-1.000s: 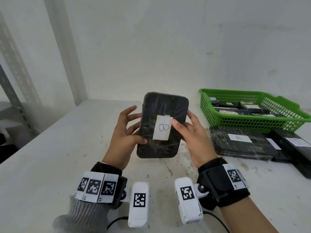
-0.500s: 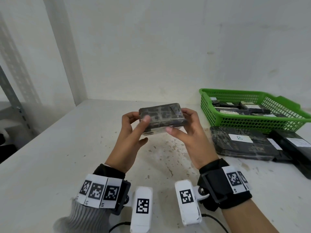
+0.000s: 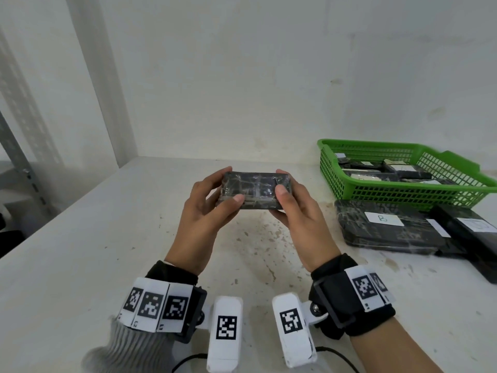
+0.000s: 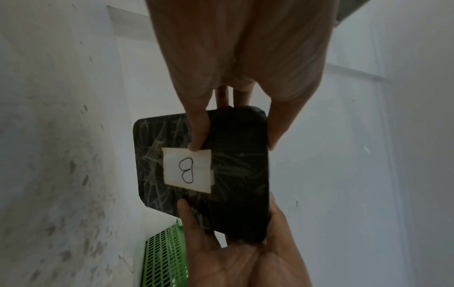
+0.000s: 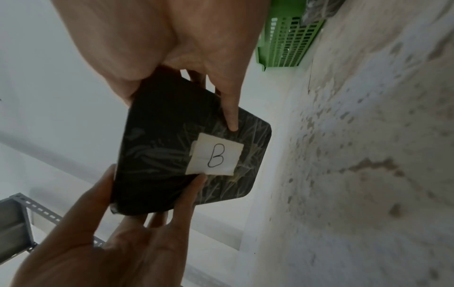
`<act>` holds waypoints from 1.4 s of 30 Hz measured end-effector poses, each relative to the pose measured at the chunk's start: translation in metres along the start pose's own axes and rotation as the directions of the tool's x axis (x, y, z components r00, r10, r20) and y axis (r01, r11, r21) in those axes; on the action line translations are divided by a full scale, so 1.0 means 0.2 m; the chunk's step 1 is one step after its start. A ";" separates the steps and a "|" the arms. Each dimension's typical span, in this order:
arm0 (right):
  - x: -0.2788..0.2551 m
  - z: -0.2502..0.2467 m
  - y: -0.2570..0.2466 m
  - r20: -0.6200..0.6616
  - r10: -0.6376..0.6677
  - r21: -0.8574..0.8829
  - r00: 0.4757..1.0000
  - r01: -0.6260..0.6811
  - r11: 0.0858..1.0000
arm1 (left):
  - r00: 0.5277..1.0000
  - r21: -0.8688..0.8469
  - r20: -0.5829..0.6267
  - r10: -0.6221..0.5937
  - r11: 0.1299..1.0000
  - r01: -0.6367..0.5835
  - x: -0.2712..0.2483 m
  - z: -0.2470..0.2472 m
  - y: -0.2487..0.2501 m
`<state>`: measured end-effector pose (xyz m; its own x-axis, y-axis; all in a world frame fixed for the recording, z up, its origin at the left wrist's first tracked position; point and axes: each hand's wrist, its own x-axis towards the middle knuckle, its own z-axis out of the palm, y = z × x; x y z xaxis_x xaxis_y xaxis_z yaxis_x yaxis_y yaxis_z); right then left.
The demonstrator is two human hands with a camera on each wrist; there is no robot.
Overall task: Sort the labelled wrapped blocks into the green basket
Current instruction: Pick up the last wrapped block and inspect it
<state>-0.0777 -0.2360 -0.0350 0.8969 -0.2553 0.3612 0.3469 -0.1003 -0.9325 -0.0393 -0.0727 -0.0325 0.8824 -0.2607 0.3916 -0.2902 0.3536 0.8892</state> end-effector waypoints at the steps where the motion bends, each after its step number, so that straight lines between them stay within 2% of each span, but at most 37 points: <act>1: 0.00 0.00 0.00 0.002 0.002 -0.005 1.000 -0.002 1.000 | 1.000 -0.015 -0.010 -0.003 1.000 0.003 0.00 0.00 0.00; 5: 0.00 -0.01 -0.03 0.015 0.036 0.084 0.999 -0.037 0.996 | 1.000 -0.032 -0.015 0.002 0.999 -0.002 0.00 0.02 0.00; 9: -0.01 0.00 -0.04 -0.049 -0.005 0.056 0.999 0.008 0.998 | 0.999 -0.071 -0.036 0.014 0.997 -0.016 0.00 0.02 0.01; 17: 0.00 0.02 -0.01 -0.092 0.014 0.069 0.996 -0.008 0.998 | 0.997 -0.059 -0.079 0.010 0.998 -0.014 0.00 0.03 0.00; 24: -0.01 0.03 -0.02 -0.174 -0.022 0.054 0.985 0.032 0.998 | 0.991 -0.034 -0.135 0.011 0.999 -0.016 0.00 0.03 0.01; 32: -0.03 0.03 -0.02 -0.172 -0.046 0.043 0.984 0.054 0.998 | 0.994 -0.023 -0.112 -0.019 1.000 0.016 -0.01 0.03 0.01; 38: -0.02 0.03 -0.01 -0.161 -0.029 0.005 0.986 0.030 1.000 | 0.991 -0.035 -0.124 -0.043 0.999 0.039 -0.01 0.03 0.00; 42: -0.03 0.02 -0.03 -0.126 -0.003 -0.015 0.992 0.002 1.000 | 0.994 -0.025 -0.085 -0.064 0.998 0.062 -0.01 0.03 -0.01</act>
<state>-0.0831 -0.2297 -0.0314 0.8539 -0.3743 0.3616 0.3443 -0.1147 -0.9318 -0.0423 -0.0778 -0.0327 0.9274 -0.2055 0.3124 -0.2255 0.3593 0.9056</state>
